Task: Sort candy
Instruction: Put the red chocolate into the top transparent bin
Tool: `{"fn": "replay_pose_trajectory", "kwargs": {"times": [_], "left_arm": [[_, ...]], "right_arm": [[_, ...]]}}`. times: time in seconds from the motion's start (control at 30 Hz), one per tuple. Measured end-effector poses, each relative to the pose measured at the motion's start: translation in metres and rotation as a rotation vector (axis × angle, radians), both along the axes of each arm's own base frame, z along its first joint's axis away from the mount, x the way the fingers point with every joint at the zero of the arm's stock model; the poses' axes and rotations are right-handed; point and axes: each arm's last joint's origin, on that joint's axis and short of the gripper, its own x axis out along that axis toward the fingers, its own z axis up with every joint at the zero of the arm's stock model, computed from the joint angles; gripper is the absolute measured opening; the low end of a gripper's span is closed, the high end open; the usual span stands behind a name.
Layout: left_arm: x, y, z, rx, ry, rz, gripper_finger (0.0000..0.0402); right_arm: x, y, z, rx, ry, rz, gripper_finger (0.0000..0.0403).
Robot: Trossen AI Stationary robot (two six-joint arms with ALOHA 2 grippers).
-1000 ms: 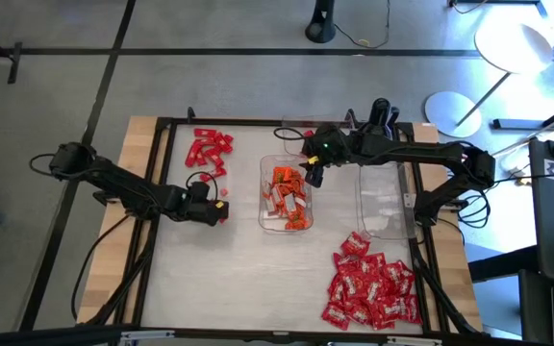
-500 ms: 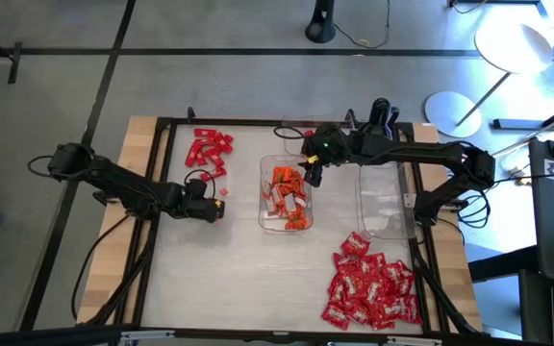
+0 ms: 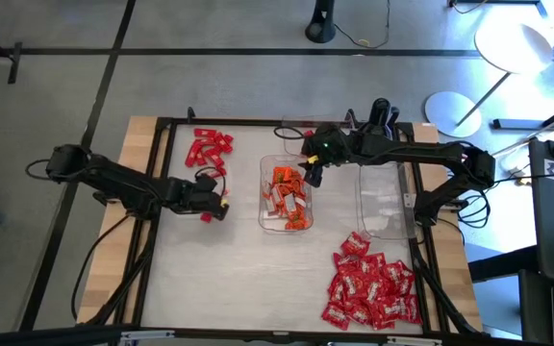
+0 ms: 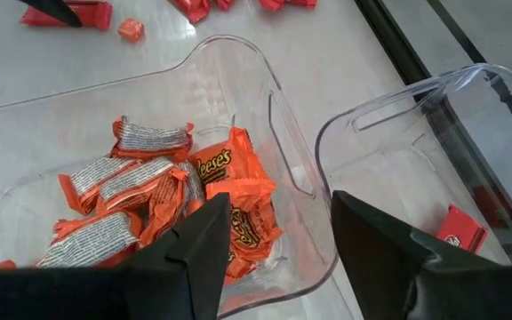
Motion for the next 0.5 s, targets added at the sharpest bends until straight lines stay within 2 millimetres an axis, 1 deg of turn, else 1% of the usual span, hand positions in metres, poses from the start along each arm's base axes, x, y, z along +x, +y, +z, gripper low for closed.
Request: {"fn": "replay_pose_trajectory", "kwargs": {"times": [0.1,0.23,0.4,0.5], "left_arm": [[0.001,-0.003,0.012,-0.028,-0.030,0.043,0.0239],[-0.004,-0.010,0.013,-0.067,-0.034,0.101,0.0239],[-0.012,-0.018,-0.006,-0.106,-0.028,0.188,0.0239],[-0.012,-0.023,-0.014,-0.127,-0.057,0.200,0.0239]], "right_arm": [[-0.001,0.000,-0.001,0.003,0.010,0.000,0.0195],[-0.001,0.000,-0.001,0.003,0.011,0.000,0.0195],[-0.001,0.000,-0.001,0.002,0.010,0.001,0.0195],[-0.001,0.000,-0.001,0.002,0.011,0.001,0.0195]]}}
